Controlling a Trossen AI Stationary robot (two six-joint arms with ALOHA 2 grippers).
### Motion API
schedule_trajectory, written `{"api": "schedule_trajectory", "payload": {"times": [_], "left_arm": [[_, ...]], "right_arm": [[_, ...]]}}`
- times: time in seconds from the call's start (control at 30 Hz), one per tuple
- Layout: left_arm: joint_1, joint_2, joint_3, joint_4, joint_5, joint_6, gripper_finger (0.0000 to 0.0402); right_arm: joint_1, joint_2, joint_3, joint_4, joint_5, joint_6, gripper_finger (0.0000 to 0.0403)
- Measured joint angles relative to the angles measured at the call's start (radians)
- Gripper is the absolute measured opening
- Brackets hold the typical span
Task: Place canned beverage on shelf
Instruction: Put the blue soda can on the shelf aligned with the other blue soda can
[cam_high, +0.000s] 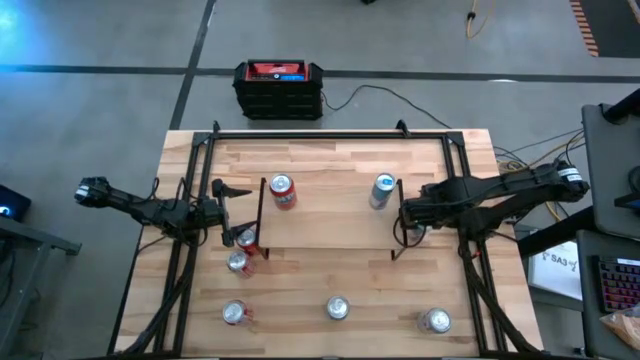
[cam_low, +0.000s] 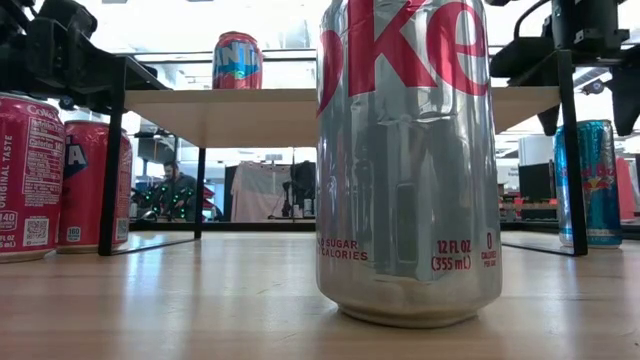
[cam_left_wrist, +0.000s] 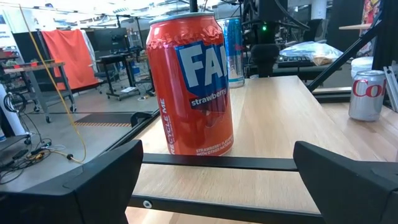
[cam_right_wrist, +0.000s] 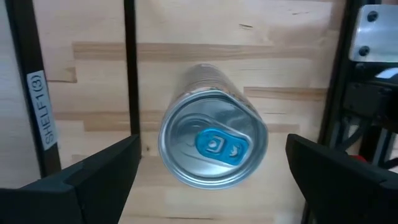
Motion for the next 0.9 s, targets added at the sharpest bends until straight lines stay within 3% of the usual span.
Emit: {"api": "schedule_trajectory", "payload": {"times": [0.57, 0.9], "left_arm": [[0.000, 0.000, 0.000, 0.000, 0.000, 0.000, 0.0400], [0.000, 0.000, 0.000, 0.000, 0.000, 0.000, 0.0400]], "right_arm": [[0.000, -0.003, -0.026, 0.032, 0.027, 0.099, 0.0381], [0.000, -0.002, -0.027, 0.036, 0.029, 0.136, 0.0290]]}}
